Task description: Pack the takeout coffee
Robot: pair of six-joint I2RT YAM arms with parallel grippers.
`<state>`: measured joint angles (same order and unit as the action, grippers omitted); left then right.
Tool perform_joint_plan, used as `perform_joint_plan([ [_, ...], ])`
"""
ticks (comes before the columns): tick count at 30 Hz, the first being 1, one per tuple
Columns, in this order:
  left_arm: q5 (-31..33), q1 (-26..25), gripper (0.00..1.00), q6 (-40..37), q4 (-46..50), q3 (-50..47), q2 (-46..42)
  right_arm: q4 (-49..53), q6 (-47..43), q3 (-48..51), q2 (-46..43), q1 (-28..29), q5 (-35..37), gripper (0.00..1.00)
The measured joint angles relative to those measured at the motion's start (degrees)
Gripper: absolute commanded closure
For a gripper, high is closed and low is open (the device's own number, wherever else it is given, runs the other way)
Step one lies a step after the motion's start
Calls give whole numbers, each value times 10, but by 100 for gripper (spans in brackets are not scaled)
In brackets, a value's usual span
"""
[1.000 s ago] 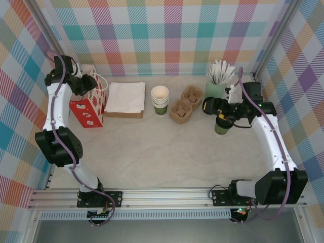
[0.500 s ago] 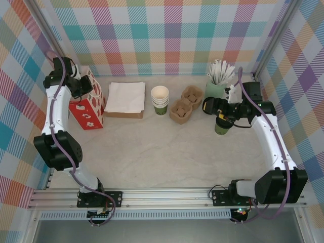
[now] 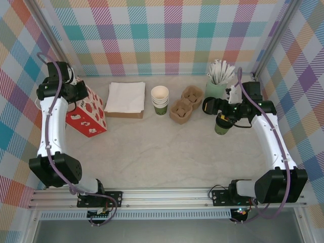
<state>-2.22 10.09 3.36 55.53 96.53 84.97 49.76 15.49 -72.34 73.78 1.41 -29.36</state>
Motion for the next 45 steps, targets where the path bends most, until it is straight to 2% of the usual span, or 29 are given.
perform_joint_plan([
  [7,46,-44,100,7,27,-26,-100,-2,2,13,0,0,2,10],
  [11,49,-89,100,25,48,-37,-160,-5,4,33,-2,0,2,10],
  [22,103,-319,100,105,106,-41,-233,-11,17,52,-9,0,2,10],
  [27,143,-445,100,141,105,-40,-228,-12,21,52,-10,0,2,11],
  [29,164,-501,100,154,104,-36,-209,-12,22,53,-12,0,2,11],
  [34,197,-601,100,169,98,-14,-141,-13,21,53,-13,0,2,11],
  [38,205,-640,100,170,83,-3,-98,-13,21,53,-13,0,2,11],
  [45,192,-653,100,171,38,-28,-82,-13,20,53,-12,0,2,12],
])
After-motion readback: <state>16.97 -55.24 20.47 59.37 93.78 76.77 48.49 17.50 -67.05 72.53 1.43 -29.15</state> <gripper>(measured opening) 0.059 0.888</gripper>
